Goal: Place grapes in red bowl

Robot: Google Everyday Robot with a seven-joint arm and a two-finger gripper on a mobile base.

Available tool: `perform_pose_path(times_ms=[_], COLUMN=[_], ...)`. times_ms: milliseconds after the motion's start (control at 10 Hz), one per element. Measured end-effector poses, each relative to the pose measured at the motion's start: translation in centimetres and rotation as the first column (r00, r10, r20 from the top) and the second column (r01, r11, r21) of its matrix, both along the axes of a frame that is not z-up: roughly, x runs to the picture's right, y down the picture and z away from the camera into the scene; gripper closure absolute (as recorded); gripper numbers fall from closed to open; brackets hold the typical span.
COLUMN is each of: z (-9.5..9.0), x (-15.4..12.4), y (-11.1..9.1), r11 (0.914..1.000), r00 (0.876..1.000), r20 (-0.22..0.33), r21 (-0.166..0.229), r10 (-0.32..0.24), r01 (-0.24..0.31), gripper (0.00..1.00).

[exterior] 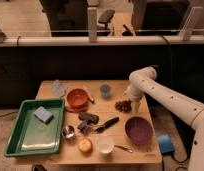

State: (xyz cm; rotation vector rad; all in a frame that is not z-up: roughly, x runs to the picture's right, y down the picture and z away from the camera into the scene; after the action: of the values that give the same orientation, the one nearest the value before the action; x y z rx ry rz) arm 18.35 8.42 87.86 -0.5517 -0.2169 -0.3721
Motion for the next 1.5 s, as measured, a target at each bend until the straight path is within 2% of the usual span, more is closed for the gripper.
perform_pose_path(times_ms=[200, 500, 600, 800, 900, 1100, 1300, 1400, 1500], z=[1.5, 3.2, 3.6, 4.3, 4.5, 4.7, 4.7, 4.6, 4.2], x=[0.2, 0.3, 0.3, 0.0, -0.2, -0.2, -0.3, -0.3, -0.1], y=[1.0, 2.0, 2.3, 2.7, 2.8, 3.1, 3.2, 3.1, 2.6], r11=[0.9992, 0.9969, 0.9961, 0.9949, 0.9943, 0.9935, 0.9934, 0.9942, 0.9954], r00=[1.000, 1.000, 1.000, 1.000, 1.000, 1.000, 1.000, 1.000, 1.000], r20=[-0.002, 0.003, 0.005, 0.014, 0.019, 0.024, 0.027, 0.027, 0.025], r21=[-0.040, -0.078, -0.088, -0.100, -0.106, -0.114, -0.114, -0.108, -0.095], r10=[0.004, 0.014, 0.014, 0.013, 0.011, 0.010, 0.007, 0.005, 0.004], r01=[-0.004, -0.013, -0.014, -0.012, -0.009, -0.007, -0.004, -0.002, -0.001], gripper=[0.20, 0.20, 0.24, 0.42, 0.55, 0.72, 0.92, 0.98, 1.00])
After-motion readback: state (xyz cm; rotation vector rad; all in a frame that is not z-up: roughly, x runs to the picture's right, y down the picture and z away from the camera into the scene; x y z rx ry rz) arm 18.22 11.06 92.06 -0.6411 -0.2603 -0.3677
